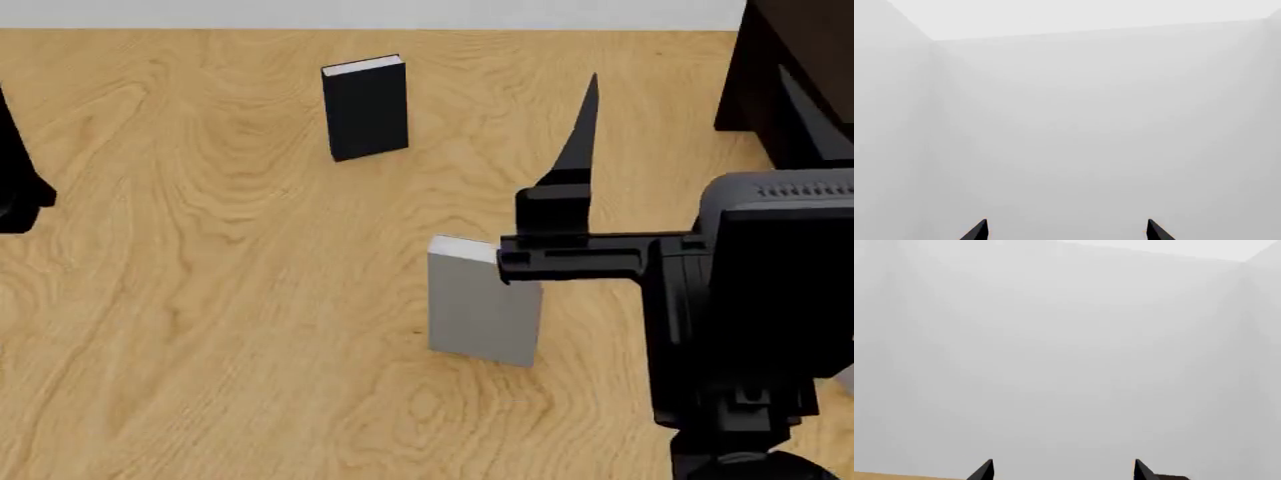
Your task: Pick up the book on the right and place it on the cabinet shelf.
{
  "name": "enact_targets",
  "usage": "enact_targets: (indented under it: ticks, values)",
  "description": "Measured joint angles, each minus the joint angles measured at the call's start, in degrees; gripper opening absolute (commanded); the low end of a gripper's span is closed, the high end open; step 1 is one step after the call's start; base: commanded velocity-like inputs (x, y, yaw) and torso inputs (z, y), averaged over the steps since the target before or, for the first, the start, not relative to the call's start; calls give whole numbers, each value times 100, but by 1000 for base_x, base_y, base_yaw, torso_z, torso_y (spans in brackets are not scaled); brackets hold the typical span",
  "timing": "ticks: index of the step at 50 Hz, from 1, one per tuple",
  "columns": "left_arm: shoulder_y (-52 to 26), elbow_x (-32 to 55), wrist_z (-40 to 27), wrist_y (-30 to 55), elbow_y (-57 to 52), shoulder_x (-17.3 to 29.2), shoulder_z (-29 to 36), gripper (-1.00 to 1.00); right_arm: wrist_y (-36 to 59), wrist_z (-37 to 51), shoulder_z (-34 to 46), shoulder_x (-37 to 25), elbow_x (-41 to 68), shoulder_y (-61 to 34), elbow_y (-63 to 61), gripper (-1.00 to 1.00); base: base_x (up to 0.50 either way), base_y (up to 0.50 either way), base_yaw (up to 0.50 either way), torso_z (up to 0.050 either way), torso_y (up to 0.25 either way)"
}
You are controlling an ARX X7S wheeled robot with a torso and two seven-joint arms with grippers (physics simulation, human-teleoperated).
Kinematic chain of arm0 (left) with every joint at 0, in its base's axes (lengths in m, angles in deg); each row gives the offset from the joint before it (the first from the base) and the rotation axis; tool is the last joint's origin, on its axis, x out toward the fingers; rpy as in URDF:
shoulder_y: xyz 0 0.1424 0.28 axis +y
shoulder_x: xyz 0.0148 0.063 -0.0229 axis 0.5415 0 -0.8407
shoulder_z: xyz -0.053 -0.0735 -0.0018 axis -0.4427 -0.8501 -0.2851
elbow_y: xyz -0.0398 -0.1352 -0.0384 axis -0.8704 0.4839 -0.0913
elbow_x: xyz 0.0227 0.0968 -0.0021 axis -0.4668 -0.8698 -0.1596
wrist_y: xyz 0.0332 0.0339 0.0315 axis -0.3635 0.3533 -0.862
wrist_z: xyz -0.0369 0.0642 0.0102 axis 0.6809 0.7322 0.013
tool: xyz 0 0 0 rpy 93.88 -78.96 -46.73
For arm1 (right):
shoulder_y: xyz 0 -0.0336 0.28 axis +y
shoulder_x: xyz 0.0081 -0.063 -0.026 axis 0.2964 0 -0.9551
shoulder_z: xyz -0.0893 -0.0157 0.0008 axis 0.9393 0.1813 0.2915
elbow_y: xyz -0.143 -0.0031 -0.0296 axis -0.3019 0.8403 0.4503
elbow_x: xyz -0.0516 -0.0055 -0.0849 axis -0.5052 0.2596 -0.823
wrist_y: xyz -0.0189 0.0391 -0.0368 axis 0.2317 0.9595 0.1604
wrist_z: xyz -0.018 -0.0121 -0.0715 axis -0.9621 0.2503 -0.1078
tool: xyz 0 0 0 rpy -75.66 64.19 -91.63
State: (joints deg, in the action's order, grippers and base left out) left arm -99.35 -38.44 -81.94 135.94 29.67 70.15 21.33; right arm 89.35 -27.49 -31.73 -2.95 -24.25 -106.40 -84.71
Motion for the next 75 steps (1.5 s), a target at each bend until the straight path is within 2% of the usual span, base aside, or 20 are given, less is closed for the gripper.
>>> enact_targets:
  ticks: [11, 43, 75]
  values:
    - [-832, 753, -647, 866, -440, 313, -201, 100, 794, -1, -114, -144, 218, -611, -473, 100, 0, -74, 0, 0, 0]
    - [-1241, 1733, -1439, 1136, -628, 756, -377, 100, 1109, 23, -43, -284, 355, -820, -647, 100, 8, -323, 0, 0, 0]
    - [-1263, 2406, -1976, 975, -586, 1108, -504, 100, 1083, 80, 200, -295, 423, -866, -581, 100, 390, -164, 0, 0, 0]
